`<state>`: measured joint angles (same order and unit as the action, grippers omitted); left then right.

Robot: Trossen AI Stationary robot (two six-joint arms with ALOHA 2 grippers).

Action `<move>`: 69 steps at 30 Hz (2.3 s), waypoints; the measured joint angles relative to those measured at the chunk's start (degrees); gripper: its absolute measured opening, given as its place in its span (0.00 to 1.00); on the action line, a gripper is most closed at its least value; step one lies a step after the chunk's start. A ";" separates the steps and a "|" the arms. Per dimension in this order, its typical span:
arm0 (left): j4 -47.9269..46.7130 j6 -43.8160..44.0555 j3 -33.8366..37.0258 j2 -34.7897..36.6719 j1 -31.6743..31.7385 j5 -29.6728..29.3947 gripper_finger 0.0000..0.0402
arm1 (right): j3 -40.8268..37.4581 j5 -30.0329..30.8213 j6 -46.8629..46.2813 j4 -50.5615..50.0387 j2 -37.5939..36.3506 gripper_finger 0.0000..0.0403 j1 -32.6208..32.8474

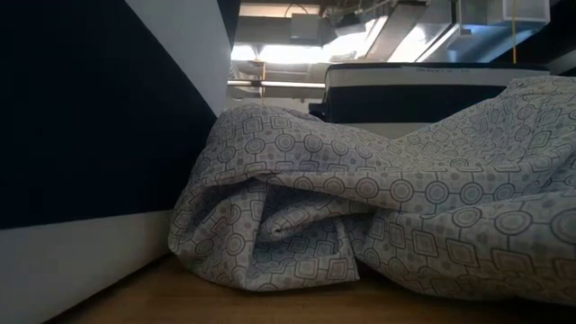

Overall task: Sort clothes
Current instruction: Put the light green shorts into the bottom laundry bin

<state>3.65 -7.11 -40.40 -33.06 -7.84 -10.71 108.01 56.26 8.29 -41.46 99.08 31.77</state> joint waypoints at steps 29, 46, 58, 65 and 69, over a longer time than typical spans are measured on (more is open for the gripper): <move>3.53 0.59 0.70 -20.60 -0.06 0.01 0.41 | -30.91 -10.91 -51.67 -24.73 -6.08 0.65 0.52; 3.27 0.09 0.70 -20.46 -0.07 0.01 0.41 | -47.72 -30.51 -25.97 20.43 -6.94 0.65 -9.46; 2.90 0.24 0.70 -20.46 -0.07 -0.01 0.41 | -33.38 -41.15 -51.29 -27.69 -8.32 0.65 -8.38; 2.81 0.26 0.70 -20.46 -0.07 -0.01 0.41 | -36.31 -49.46 -61.93 -36.38 -8.32 0.65 -8.43; 2.77 0.06 0.70 -20.46 -0.07 -0.01 0.41 | -38.53 -51.98 -62.13 -36.38 -8.32 0.65 -8.39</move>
<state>6.42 -7.06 -39.70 -53.52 -7.90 -10.72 69.48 4.27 -53.84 -77.84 90.76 23.38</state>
